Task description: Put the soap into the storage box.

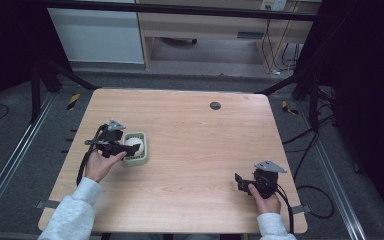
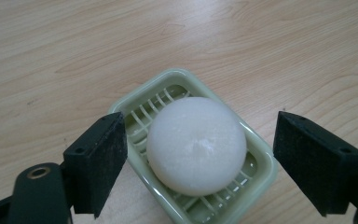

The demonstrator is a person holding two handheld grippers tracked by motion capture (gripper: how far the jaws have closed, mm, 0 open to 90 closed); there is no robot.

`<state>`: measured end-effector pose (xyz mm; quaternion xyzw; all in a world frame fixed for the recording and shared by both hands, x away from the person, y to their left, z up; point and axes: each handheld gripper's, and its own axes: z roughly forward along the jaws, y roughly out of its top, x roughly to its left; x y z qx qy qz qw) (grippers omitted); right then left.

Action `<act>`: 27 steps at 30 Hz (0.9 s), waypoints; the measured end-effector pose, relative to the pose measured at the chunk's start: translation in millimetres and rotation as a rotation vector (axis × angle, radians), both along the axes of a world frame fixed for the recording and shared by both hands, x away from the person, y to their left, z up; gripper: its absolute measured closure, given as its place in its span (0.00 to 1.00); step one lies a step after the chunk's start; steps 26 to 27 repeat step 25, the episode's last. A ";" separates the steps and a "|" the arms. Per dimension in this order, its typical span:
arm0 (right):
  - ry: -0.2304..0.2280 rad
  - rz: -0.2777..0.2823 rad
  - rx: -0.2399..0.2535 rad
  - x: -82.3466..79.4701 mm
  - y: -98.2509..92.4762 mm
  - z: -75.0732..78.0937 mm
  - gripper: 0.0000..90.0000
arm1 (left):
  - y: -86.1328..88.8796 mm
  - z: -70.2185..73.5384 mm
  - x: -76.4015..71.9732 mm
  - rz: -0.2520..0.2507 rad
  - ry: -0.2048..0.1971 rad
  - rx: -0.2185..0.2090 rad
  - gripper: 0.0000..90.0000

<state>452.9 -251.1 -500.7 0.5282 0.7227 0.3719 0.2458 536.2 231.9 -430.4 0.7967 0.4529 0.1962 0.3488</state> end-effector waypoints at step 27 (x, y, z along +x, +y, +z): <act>0.004 -0.021 0.010 -1.9 -5.8 1.9 0.05 | 63.7 -47.5 -75.2 0.120 0.015 -0.044 0.20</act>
